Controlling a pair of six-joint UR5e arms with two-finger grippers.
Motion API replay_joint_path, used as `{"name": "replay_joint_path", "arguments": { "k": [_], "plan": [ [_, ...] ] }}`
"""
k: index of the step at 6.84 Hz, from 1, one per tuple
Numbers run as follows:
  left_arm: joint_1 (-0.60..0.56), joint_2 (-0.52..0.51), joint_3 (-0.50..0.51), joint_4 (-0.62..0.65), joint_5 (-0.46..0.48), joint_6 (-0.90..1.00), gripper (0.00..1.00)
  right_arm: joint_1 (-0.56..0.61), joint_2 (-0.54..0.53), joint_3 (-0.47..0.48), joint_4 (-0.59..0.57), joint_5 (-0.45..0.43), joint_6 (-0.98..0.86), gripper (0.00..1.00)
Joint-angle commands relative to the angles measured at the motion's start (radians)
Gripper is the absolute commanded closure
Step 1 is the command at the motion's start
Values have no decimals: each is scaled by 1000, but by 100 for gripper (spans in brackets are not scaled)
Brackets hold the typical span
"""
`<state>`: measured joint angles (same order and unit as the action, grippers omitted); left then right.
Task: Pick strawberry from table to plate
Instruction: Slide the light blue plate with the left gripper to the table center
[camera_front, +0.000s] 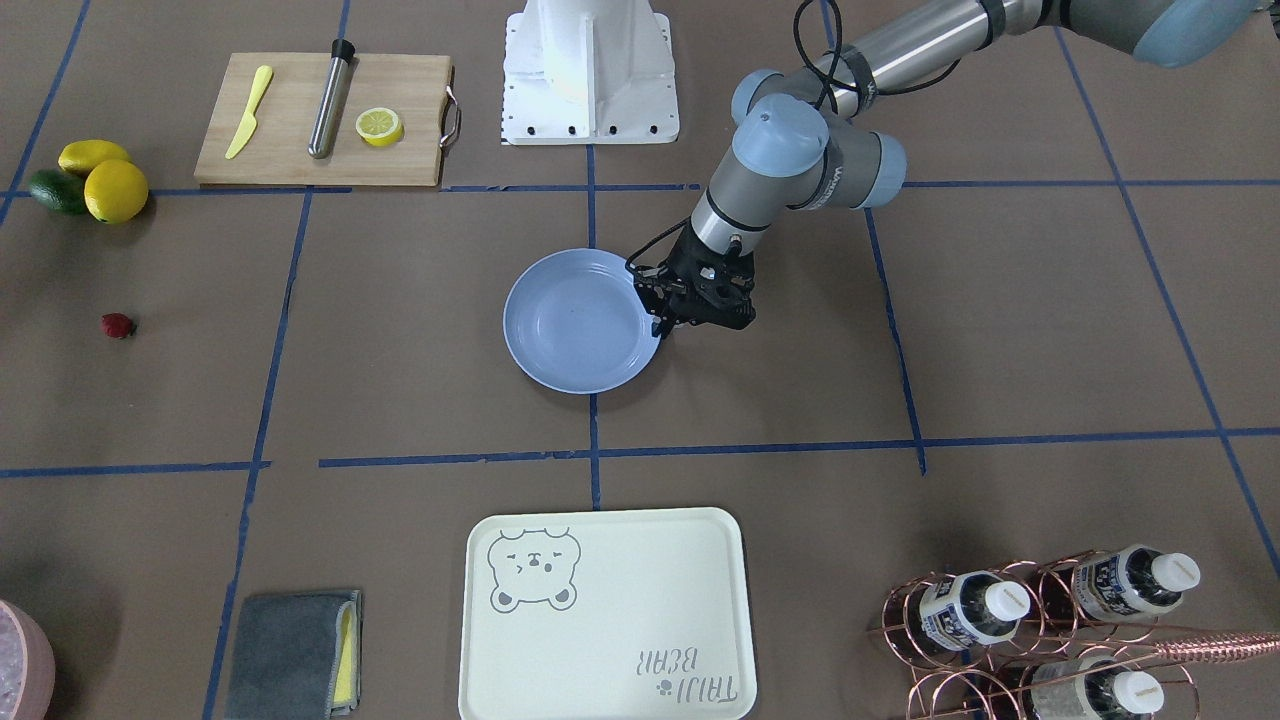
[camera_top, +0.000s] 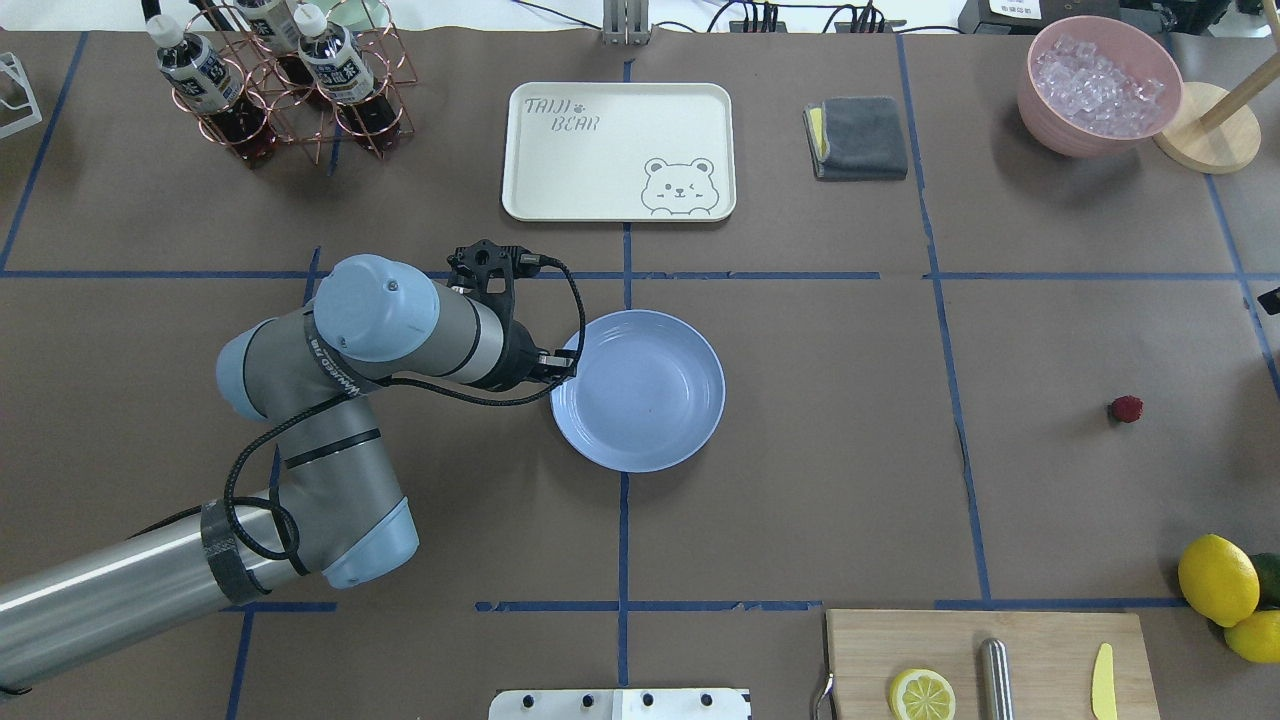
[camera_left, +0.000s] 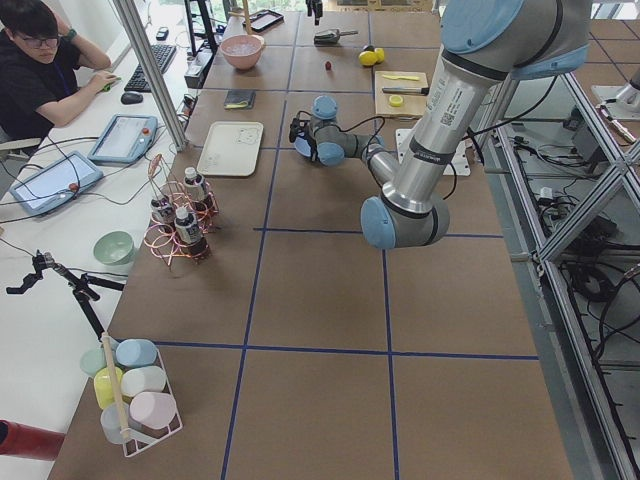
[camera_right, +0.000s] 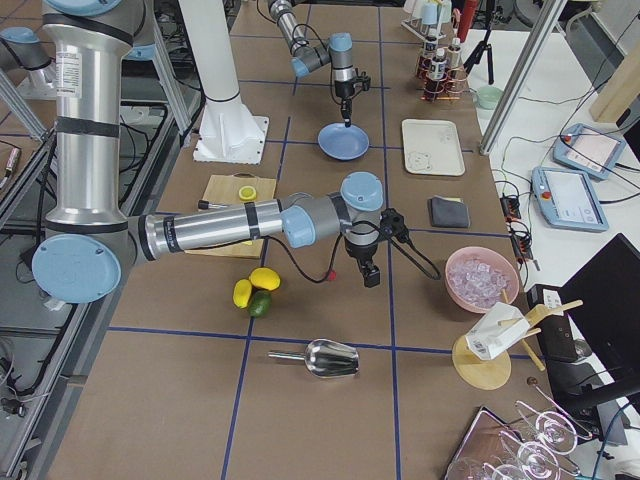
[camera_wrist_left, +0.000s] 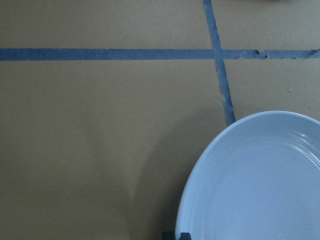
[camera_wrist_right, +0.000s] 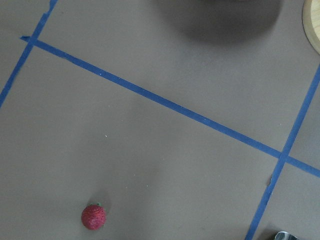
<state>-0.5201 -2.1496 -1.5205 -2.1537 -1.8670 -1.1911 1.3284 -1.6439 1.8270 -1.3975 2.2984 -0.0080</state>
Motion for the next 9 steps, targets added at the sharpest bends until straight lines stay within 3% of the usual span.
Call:
{"name": "replay_joint_path", "arguments": {
  "k": [1, 2, 3, 4, 6, 7, 9],
  "plan": [
    [0, 7, 3, -2, 0, 2, 100, 0, 1, 2, 0, 1, -1, 0],
    [2, 5, 2, -2, 0, 2, 84, 0, 1, 0, 0, 1, -1, 0],
    [3, 7, 3, -2, 0, 2, 57, 0, 1, 0, 0, 1, -1, 0],
    [3, 5, 0, 0, 0, 42, 1, 0, 3, 0, 0, -4, -3, 0],
    [-87, 52, -41, 12, -32, 193, 0, 2, 4, 17, 6, -7, -4, 0],
    [-163, 142, -128, 56, -125, 290, 0, -5, 6, 24, 73, -5, -3, 0],
    [-370, 186, -300, 415, -162, 687, 0, -41, 10, 29, 121, -7, 50, 0]
  ]
}}
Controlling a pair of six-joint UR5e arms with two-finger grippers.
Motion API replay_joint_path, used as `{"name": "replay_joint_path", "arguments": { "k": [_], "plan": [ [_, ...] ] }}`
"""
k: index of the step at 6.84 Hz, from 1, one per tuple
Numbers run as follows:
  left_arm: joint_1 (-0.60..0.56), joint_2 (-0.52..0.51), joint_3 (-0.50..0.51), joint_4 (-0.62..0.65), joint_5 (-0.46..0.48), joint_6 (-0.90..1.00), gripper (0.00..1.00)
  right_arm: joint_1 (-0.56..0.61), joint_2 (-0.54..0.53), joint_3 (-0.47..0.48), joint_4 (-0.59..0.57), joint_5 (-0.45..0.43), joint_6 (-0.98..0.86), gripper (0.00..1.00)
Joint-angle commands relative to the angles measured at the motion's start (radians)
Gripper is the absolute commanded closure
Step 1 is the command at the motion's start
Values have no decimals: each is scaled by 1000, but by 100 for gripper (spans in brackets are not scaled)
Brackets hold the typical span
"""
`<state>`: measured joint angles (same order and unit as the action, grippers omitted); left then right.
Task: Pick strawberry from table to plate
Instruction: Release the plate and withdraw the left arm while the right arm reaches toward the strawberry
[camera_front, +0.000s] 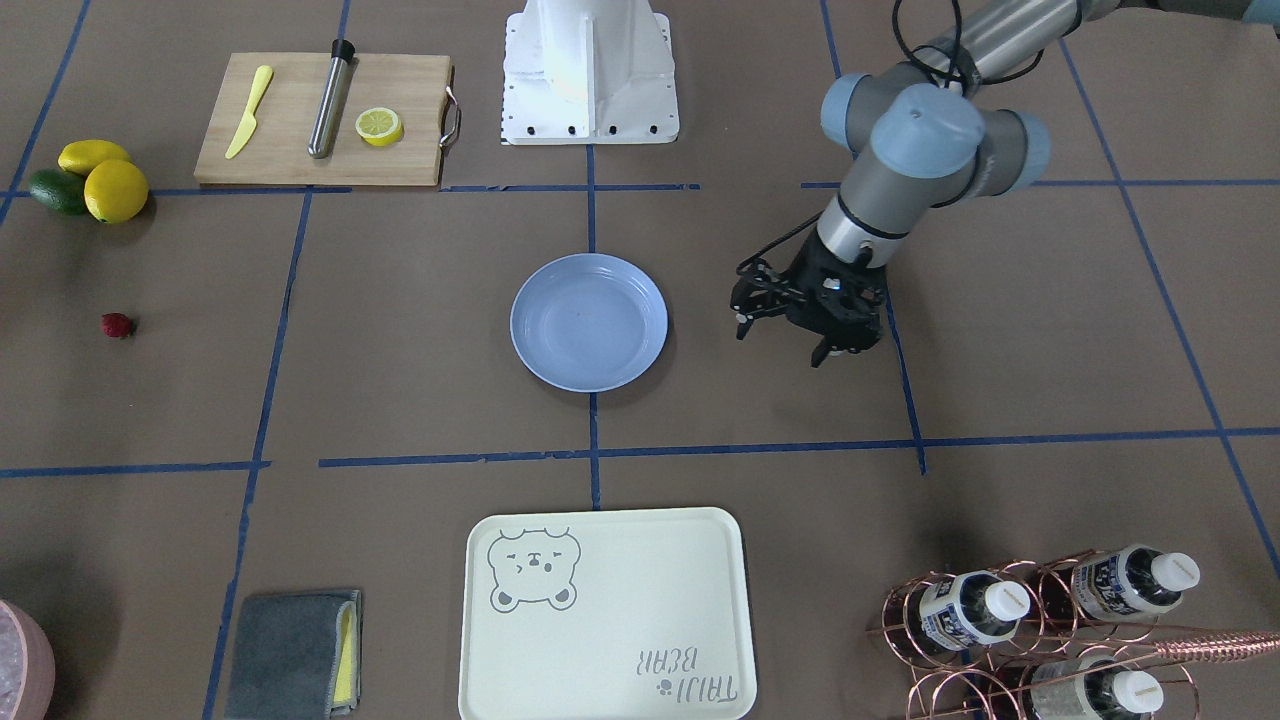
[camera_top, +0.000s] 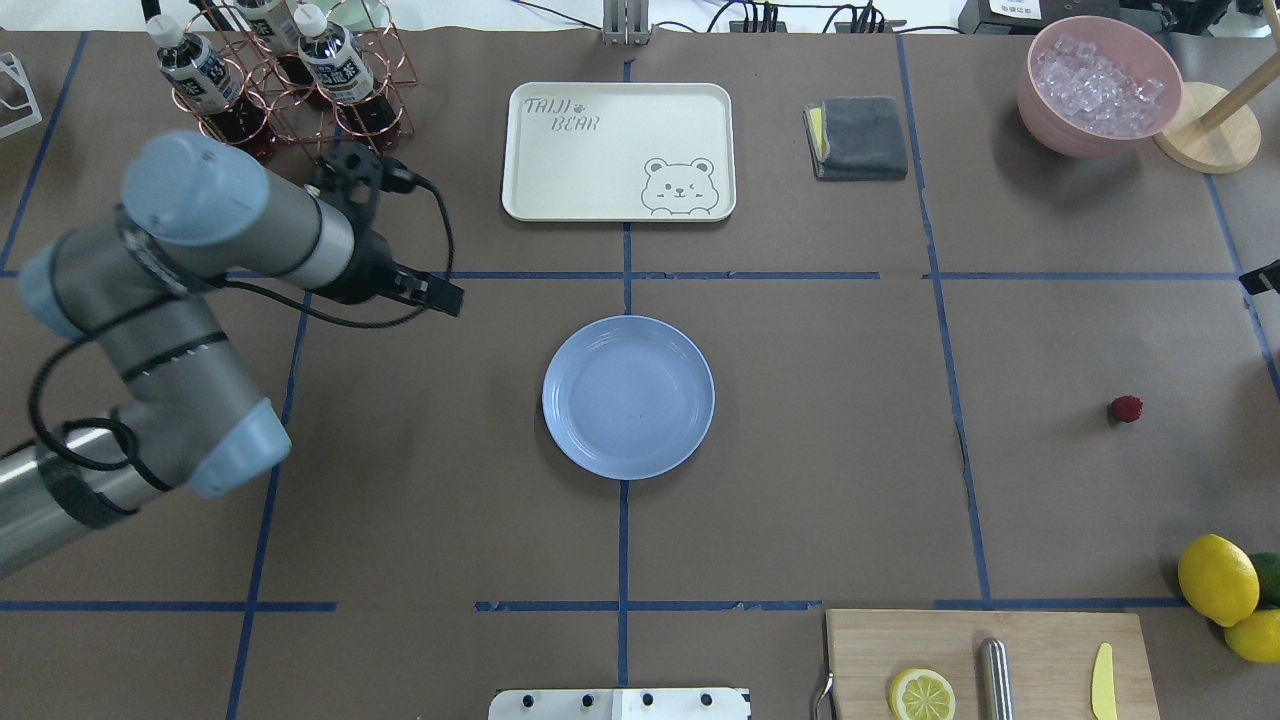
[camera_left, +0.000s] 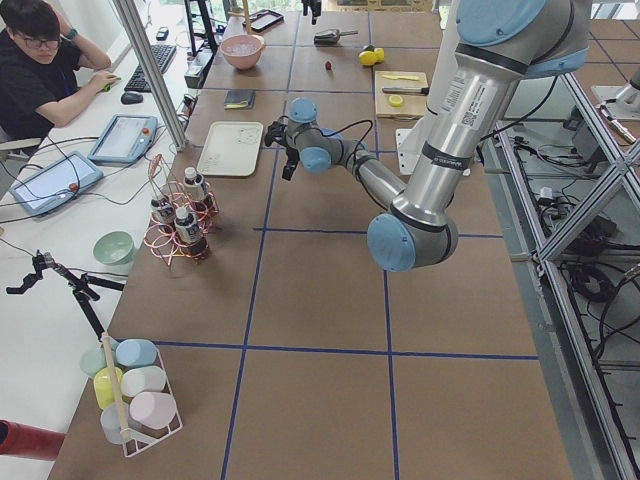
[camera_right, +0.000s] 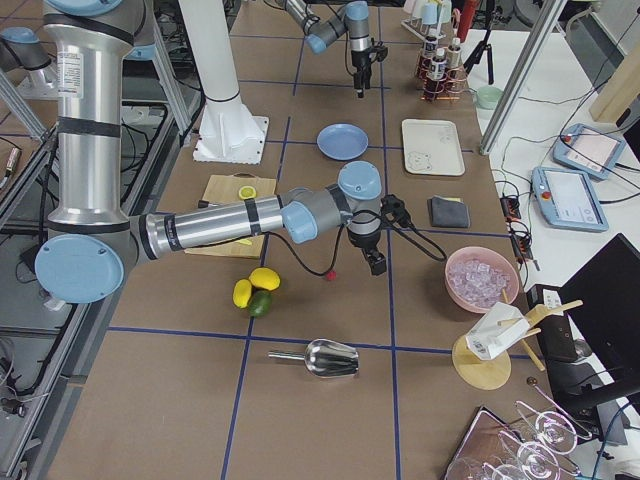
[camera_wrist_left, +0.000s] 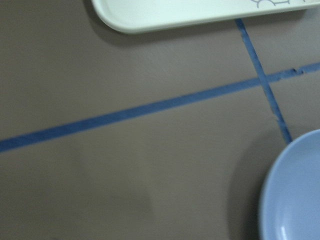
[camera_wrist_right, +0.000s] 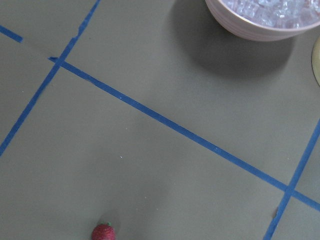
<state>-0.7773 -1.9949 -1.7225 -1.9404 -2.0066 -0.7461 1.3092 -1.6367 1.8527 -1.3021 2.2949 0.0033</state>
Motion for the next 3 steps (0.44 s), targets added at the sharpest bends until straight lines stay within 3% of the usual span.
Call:
{"name": "replay_joint_path", "arguments": {
  "k": [1, 2, 3],
  "plan": [
    [-266, 75, -109, 295, -24, 559, 0, -54, 1, 34, 26, -3, 204, 0],
    [-442, 115, -98, 366, -33, 811, 0, -71, 1, 78, 24, -5, 410, 0],
    [-558, 125, -54, 465, -103, 847, 0, -88, 3, 106, 21, -6, 538, 0]
  ]
}}
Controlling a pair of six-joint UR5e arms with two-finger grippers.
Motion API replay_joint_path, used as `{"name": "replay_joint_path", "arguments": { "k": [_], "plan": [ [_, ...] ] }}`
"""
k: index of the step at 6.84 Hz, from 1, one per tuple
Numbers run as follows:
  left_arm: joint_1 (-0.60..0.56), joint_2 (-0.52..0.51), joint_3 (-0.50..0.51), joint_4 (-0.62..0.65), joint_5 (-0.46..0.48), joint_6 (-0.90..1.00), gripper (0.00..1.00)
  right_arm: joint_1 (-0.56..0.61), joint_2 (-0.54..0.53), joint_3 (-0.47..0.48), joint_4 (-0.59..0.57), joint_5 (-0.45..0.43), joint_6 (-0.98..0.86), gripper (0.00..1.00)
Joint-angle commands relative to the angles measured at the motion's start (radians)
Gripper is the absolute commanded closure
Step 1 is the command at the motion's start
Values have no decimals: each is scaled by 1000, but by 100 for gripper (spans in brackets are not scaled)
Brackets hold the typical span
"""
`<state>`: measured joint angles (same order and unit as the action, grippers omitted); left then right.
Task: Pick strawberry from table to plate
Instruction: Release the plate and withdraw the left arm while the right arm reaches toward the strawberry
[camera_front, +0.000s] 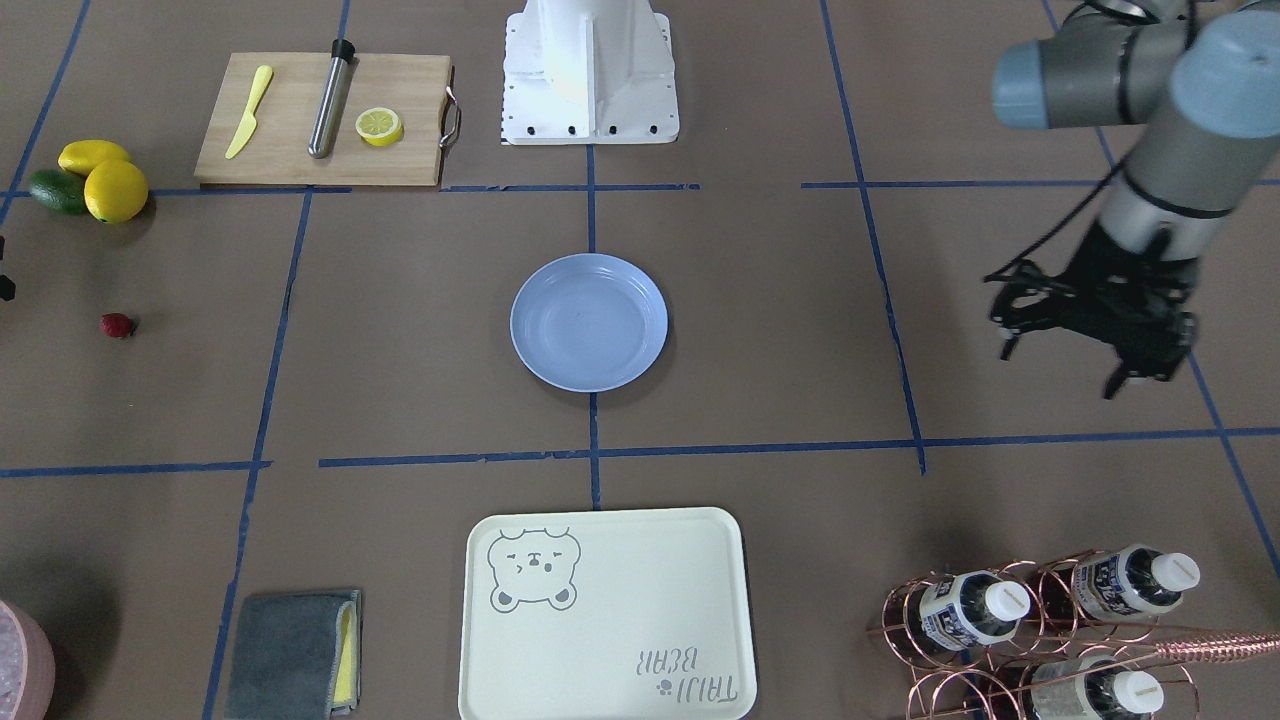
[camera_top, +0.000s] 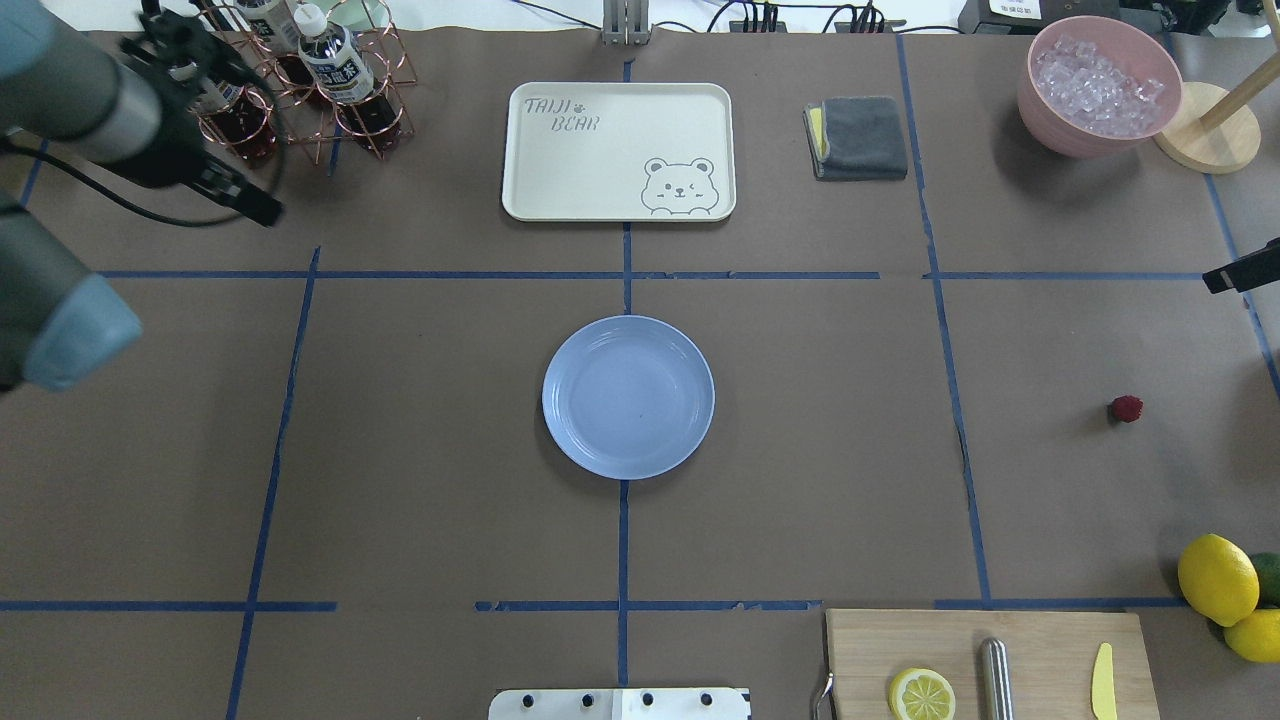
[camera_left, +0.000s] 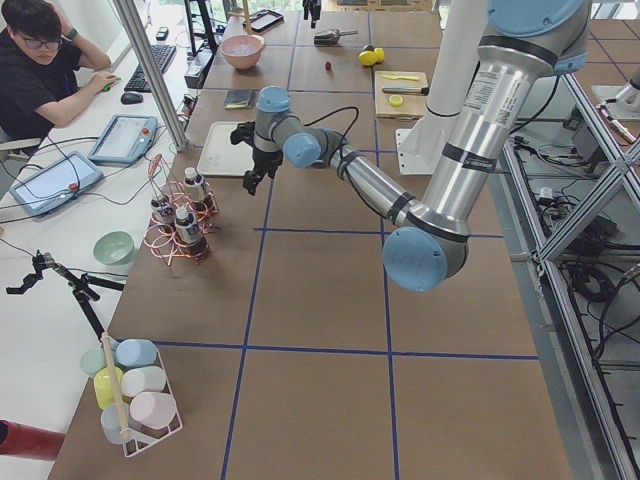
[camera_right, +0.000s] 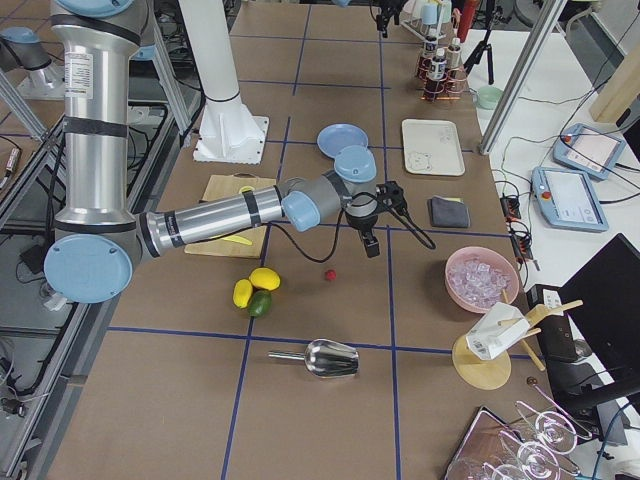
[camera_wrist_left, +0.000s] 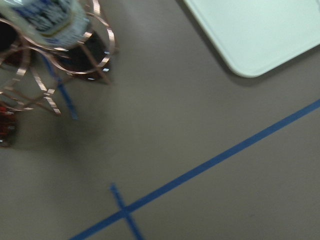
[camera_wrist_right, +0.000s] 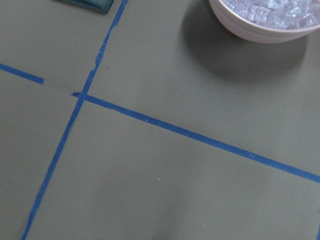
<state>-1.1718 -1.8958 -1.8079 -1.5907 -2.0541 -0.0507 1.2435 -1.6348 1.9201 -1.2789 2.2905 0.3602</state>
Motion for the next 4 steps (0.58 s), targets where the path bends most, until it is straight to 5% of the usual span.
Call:
{"name": "replay_joint_path", "arguments": {
  "k": [1, 3, 4],
  "plan": [
    [-252, 67, 92, 218, -128, 155, 0, -51, 1, 54, -5, -3, 196, 0],
    [-383, 176, 119, 201, -165, 161, 0, -87, 1, 74, -7, -3, 221, 0],
    [-428, 255, 113, 193, -257, 216, 0, -114, -3, 98, -7, -11, 262, 0]
  ]
}}
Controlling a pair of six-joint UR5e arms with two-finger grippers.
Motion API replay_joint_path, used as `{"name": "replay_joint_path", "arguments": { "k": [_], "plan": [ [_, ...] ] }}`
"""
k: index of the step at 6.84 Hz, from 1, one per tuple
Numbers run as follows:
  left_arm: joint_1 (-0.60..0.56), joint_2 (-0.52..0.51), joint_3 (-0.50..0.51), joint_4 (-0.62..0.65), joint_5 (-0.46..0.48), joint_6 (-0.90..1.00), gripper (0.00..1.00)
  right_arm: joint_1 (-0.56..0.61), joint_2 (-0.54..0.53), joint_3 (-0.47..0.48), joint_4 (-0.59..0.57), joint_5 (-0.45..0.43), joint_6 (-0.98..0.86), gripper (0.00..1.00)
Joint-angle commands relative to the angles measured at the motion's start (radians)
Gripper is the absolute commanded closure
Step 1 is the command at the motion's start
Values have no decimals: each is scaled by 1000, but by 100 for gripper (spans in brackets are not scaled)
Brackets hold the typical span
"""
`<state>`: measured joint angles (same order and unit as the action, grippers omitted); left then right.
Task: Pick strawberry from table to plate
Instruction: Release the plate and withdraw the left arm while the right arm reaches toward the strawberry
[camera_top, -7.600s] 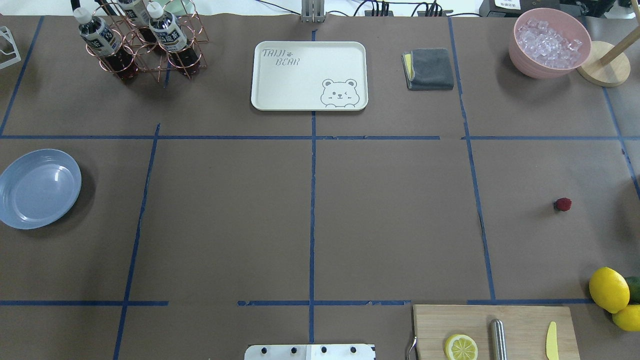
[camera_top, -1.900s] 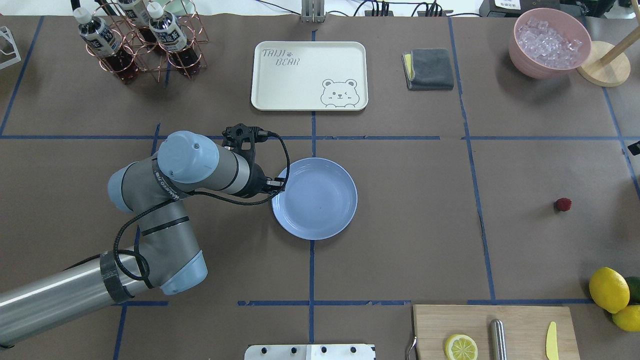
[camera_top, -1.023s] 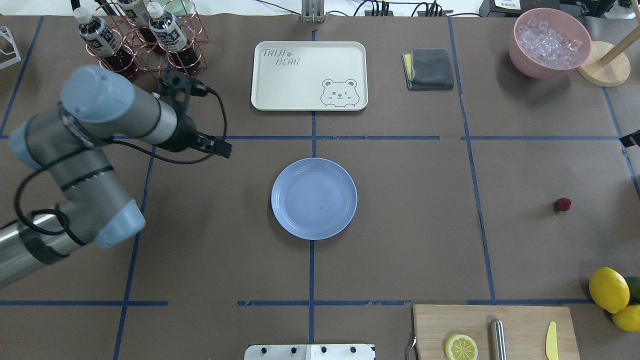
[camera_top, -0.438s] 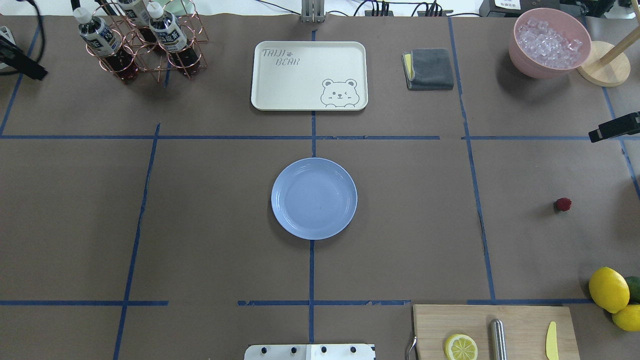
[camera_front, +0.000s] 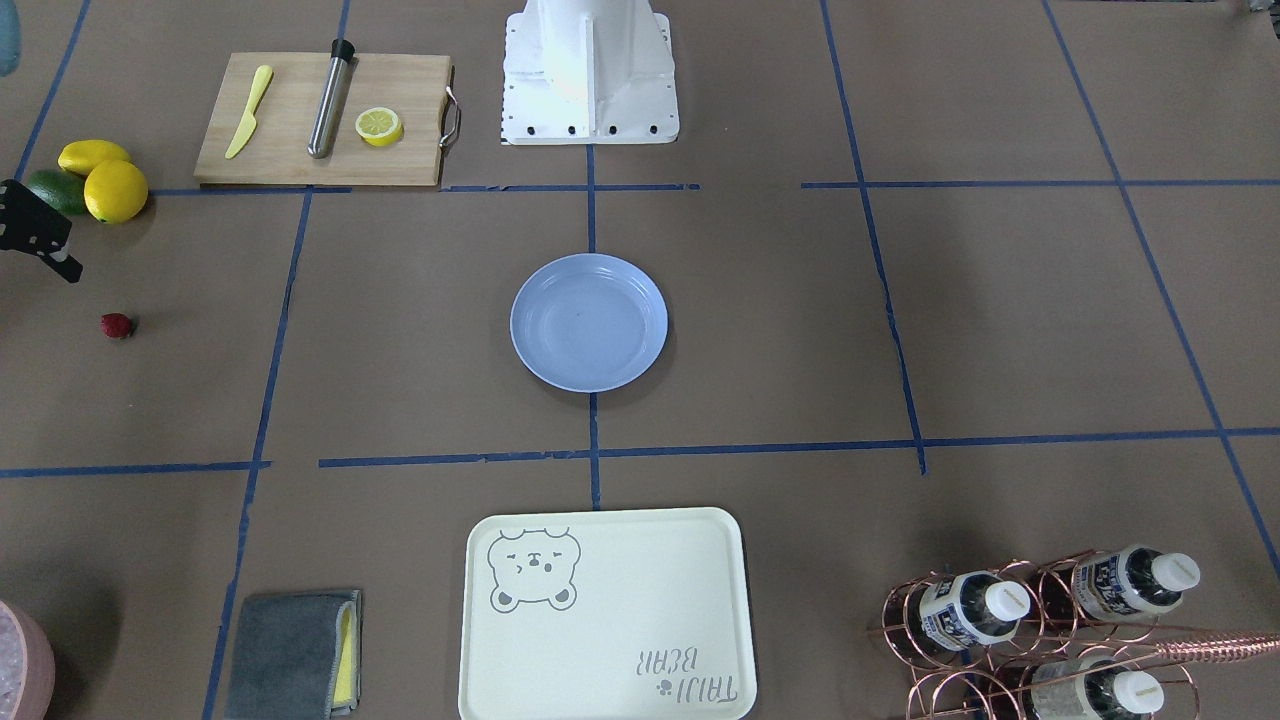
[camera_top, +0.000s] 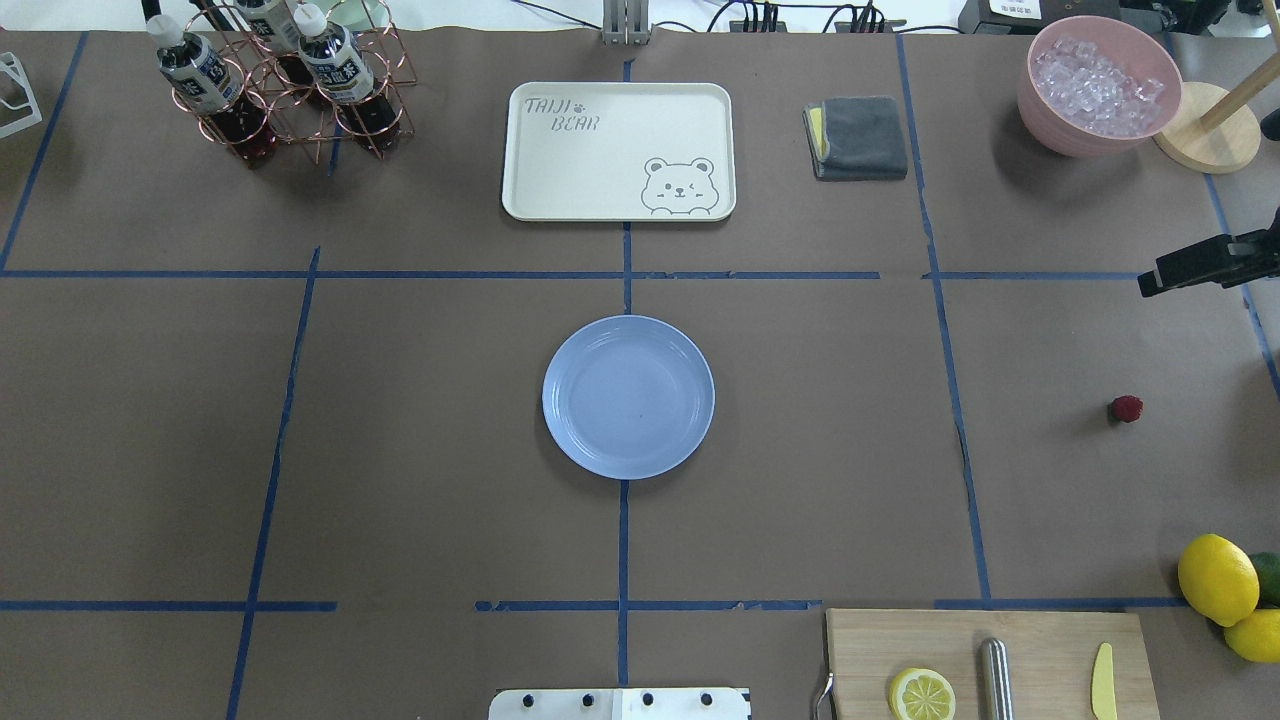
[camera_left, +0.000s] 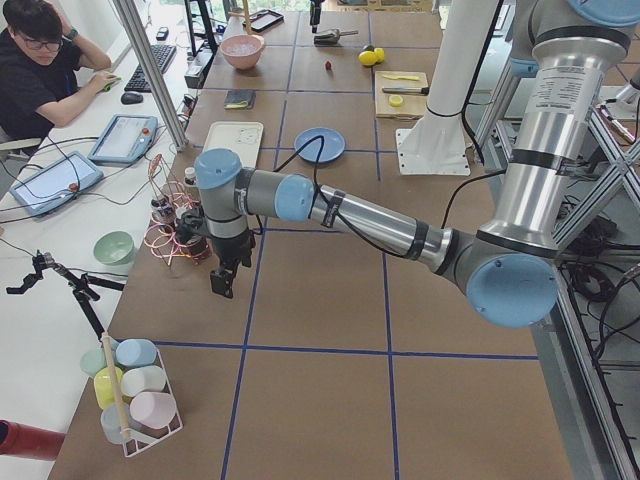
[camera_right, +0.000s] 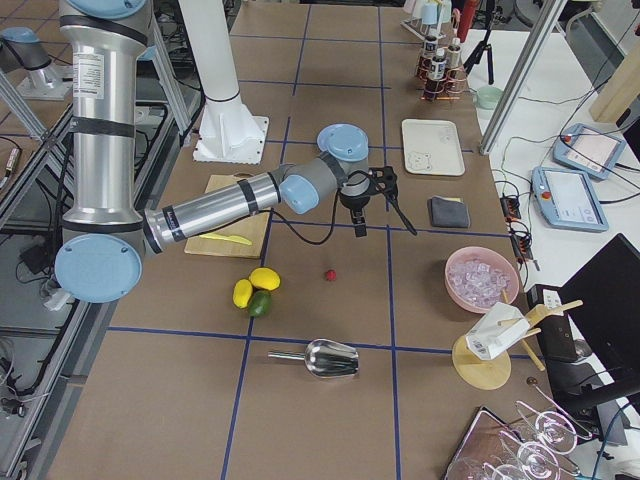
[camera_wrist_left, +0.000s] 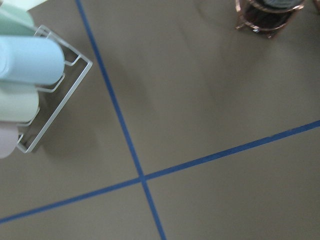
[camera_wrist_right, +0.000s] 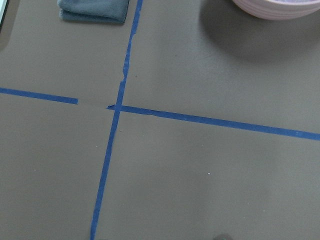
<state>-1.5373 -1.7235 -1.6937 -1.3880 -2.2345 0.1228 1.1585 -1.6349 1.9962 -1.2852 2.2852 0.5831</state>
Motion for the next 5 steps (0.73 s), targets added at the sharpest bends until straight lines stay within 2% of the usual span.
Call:
{"name": "replay_joint_path", "arguments": {
  "k": [1, 3, 5],
  "plan": [
    [-66, 114, -4, -28, -126, 107, 0, -80, -26, 29, 1, -69, 67, 0],
    [-66, 116, -9, -28, -123, 109, 0, -221, -72, 24, 23, -207, 162, 0],
    [-66, 116, -8, -28, -122, 110, 0, -240, -138, -125, 325, -245, 179, 0]
  ]
}}
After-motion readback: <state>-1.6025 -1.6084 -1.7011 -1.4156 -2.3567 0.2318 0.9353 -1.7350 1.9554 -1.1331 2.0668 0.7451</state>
